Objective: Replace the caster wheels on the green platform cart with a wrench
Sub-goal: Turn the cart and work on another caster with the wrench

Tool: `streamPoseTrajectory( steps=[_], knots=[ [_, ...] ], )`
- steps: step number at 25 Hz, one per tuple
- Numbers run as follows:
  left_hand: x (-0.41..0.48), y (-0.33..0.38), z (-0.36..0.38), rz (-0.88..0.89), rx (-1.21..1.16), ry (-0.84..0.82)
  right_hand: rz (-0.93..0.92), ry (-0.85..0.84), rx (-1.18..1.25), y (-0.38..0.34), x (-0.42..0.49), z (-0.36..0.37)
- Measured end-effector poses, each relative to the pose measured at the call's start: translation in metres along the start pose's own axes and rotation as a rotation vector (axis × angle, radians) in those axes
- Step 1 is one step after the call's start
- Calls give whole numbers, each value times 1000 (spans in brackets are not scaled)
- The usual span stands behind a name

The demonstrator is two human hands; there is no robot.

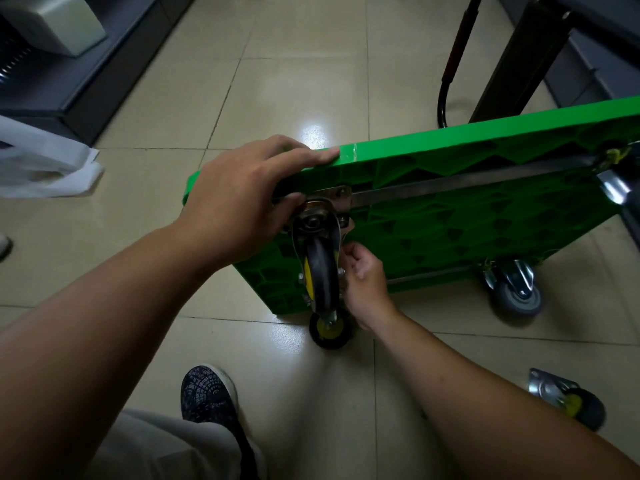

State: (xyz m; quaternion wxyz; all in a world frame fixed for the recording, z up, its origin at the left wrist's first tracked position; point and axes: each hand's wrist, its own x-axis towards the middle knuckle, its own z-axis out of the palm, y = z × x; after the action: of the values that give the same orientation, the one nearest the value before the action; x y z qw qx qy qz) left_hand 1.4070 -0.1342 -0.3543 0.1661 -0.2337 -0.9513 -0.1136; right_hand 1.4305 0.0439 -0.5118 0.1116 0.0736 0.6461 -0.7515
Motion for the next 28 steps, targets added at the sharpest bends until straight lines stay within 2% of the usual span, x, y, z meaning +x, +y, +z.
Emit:
streamPoseTrajectory(
  steps=[3,5,8,11,12,14,16,17,19,20,21,24,28],
  knots=[
    [1,-1,-1,-5,5,1,-34,-28,-123,-16,-2,-15],
    [2,-2,-1,-8,8,5,-58,-35,-300,-32,-1,-35],
    [1,-1,-1,-6,10,11,-203,31,-892,-82,-3,-61],
    [1,0,0,-7,27,10,-501,121,-1549,-136,-15,-53],
    [1,0,0,-7,30,8,-586,135,-1682,-145,-19,-46],
    [1,0,0,-7,27,3,-688,152,-1756,-147,-25,-40],
    [0,1,-1,-5,22,2,-649,133,-1622,-144,-26,-55],
    [0,1,-1,-4,24,10,-556,81,-1417,-142,-26,-66],
    [0,1,-1,-7,28,18,-342,7,-736,-127,-28,-77],
    [1,1,0,-9,30,17,-247,33,-446,-113,-30,-75],
    [1,1,-1,-14,33,14,-174,78,-277,-97,-33,-70],
    [1,0,0,-17,37,5,-55,145,-159,-57,-36,-52],
    [2,0,1,-18,24,-1,-27,142,-126,-34,-30,-40]
  ],
)
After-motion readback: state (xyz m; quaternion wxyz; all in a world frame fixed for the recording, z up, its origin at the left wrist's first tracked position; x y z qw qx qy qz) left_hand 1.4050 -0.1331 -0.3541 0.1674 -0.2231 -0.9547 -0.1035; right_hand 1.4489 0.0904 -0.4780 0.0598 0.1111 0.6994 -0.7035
